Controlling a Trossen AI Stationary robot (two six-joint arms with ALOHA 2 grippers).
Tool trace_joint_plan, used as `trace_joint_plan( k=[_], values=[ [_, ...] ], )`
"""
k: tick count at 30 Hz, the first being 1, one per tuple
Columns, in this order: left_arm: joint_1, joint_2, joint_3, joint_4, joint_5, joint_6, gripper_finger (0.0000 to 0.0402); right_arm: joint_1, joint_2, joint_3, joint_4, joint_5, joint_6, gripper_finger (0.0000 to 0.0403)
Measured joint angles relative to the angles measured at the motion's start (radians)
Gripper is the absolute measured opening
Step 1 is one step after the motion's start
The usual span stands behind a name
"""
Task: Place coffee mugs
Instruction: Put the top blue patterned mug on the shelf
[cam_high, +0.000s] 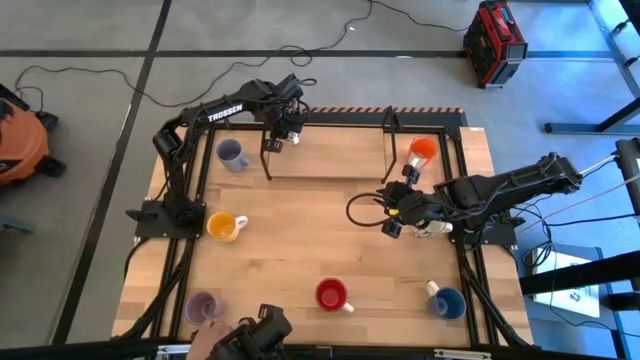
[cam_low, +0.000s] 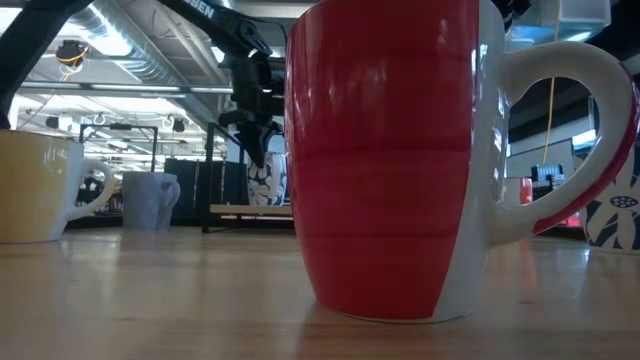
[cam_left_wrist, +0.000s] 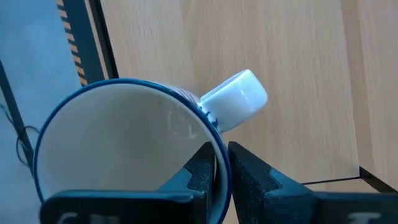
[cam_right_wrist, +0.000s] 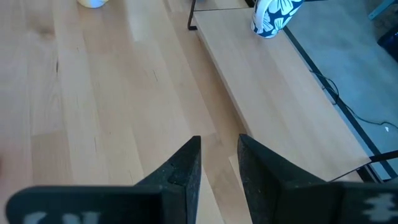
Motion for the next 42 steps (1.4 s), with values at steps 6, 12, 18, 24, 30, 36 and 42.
trace_joint_plan(
  k=[6,12,18,24,30,36,42],
  values=[
    [-0.001,0.0,0.006,-0.003,-0.014,-0.003,0.0039,0.0,0.0,0.0,0.0,0.0,0.0,0.0092],
    [-0.001,0.0,0.009,-0.003,-0.014,-0.008,0.0052,0.0,0.0,0.0,0.0,0.0,0.0,0.0092],
    [-0.001,-0.001,0.01,-0.001,-0.014,-0.037,0.0097,0.0,0.0,0.0,0.0,0.0,0.0,0.0092],
    [-0.002,-0.026,0.044,-0.008,-0.028,-0.1,0.0109,0.0,0.0,0.0,0.0,0.0,-0.001,0.0092],
    [-0.024,-0.042,0.125,-0.018,-0.045,-0.132,0.011,0.0,0.0,0.0,0.0,0.0,-0.006,0.0092],
    [-0.058,-0.042,0.162,0.034,-0.021,-0.276,0.011,0.0,0.0,0.0,0.0,0.0,-0.006,0.0092],
    [-0.121,-0.001,0.14,0.187,-0.082,-0.395,0.011,0.0,0.0,0.001,0.001,0.018,-0.007,0.0092]
  ],
)
